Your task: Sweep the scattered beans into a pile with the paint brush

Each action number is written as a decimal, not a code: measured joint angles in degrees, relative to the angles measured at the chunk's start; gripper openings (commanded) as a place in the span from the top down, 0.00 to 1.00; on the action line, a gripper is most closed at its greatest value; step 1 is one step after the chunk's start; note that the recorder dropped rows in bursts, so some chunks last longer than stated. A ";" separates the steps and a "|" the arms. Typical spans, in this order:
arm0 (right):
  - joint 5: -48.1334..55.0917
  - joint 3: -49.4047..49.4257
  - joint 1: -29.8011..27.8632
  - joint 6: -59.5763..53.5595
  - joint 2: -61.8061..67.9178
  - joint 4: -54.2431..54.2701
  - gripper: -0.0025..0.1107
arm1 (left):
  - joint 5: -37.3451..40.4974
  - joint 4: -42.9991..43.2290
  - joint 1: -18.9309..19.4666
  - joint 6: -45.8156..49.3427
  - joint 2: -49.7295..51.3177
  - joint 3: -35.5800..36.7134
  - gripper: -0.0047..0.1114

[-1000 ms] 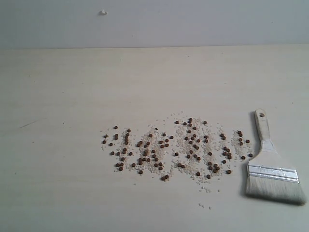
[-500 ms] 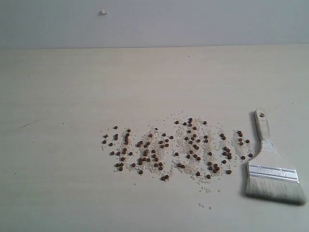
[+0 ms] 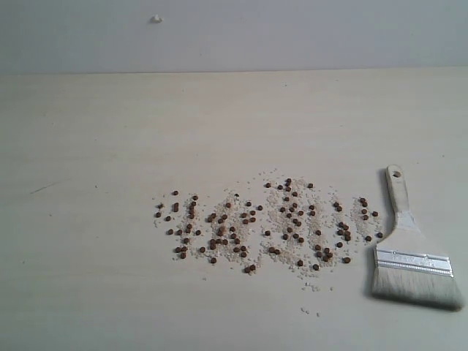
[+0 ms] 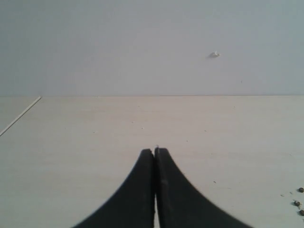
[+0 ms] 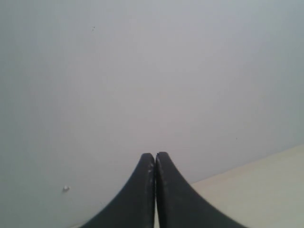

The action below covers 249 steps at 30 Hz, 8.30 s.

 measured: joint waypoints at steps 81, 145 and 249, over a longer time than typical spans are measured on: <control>36.81 -50.11 4.60 -4.86 105.98 -3.09 0.50 | 0.00 0.00 0.00 0.00 0.00 0.00 0.96; 36.88 -50.11 4.60 -7.94 106.16 0.00 0.85 | 0.00 0.00 0.00 0.00 0.00 0.00 0.96; 27.26 -48.36 4.82 -107.94 83.58 99.14 0.98 | -22.24 4.00 0.00 -18.92 0.00 0.17 0.96</control>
